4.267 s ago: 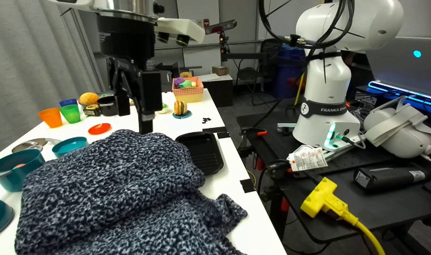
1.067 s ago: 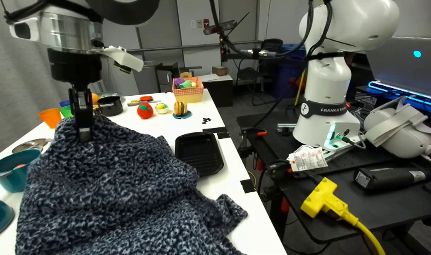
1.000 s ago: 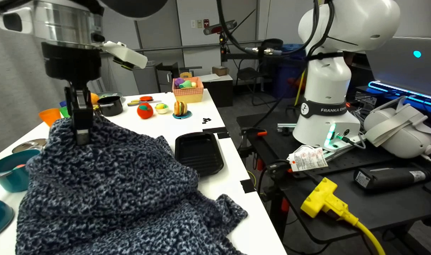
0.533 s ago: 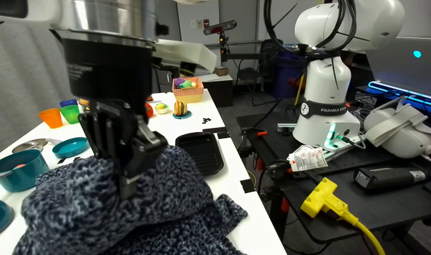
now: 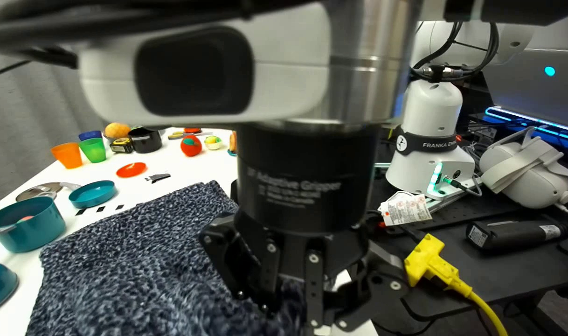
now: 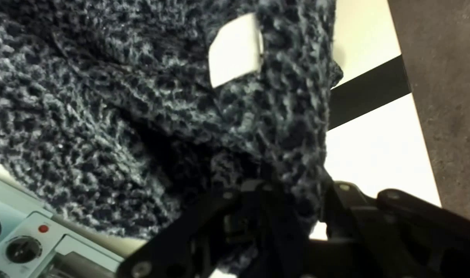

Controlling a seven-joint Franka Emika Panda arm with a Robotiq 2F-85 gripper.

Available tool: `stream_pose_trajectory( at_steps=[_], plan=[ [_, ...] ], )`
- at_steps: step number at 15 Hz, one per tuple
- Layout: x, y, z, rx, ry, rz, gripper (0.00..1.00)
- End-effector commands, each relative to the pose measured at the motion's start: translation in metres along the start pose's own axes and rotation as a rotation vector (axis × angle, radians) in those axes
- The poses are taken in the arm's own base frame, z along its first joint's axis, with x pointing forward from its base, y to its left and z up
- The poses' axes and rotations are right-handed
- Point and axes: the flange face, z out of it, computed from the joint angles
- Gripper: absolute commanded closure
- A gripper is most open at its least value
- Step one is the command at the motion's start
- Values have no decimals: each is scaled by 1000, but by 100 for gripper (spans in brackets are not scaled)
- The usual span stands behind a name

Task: Unfold the fleece blanket once

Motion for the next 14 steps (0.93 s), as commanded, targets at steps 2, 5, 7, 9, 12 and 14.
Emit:
stream_pose_trajectory(
  at_steps=[2, 5, 7, 9, 12, 14],
  plan=[
    [1, -24, -5, -49, -21, -110, 37],
    [3, -21, -7, -71, -4, -134, 13],
    [6, -12, -9, -76, 17, -124, 1],
    [6, 7, -12, -81, 41, -103, 0],
    [-1, 49, -18, -105, 74, -49, 0],
    [-11, 83, -19, -118, 94, 12, 0]
  ],
)
